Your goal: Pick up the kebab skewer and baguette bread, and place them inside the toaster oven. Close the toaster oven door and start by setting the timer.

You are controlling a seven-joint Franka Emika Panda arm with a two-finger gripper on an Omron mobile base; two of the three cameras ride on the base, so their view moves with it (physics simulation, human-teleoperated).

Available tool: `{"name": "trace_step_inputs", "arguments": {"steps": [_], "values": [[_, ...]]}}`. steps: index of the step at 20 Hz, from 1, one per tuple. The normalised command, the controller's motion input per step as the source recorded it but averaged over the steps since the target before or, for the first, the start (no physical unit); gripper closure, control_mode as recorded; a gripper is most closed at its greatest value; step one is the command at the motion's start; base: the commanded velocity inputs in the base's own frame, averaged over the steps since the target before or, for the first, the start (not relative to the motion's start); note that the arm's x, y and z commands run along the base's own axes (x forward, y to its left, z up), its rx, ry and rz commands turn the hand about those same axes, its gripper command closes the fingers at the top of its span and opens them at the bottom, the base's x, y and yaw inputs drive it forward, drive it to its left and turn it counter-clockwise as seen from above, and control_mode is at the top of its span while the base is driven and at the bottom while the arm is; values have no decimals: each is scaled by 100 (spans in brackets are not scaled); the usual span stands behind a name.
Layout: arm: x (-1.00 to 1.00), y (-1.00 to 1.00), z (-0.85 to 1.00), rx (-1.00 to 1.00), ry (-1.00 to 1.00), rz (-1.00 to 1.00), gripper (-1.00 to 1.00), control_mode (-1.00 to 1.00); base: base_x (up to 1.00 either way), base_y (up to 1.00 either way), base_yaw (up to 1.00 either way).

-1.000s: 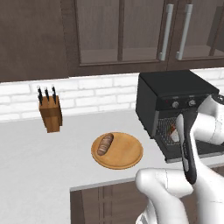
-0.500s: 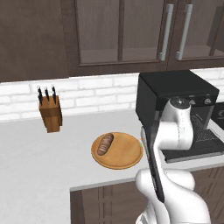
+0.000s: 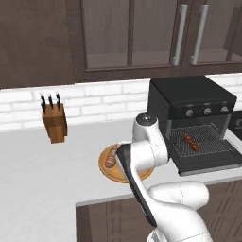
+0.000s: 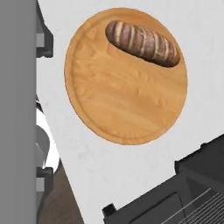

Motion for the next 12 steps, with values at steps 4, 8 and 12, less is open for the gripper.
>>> {"name": "trace_step_inputs", "arguments": {"steps": [4, 8, 12], "values": [[52, 100, -46, 0, 0, -11, -100, -100, 0, 0, 0], [63, 52, -42, 2, 2, -2, -100, -100, 0, 0, 0], [75, 31, -24, 4, 6, 0, -100, -100, 0, 0, 0]]}}
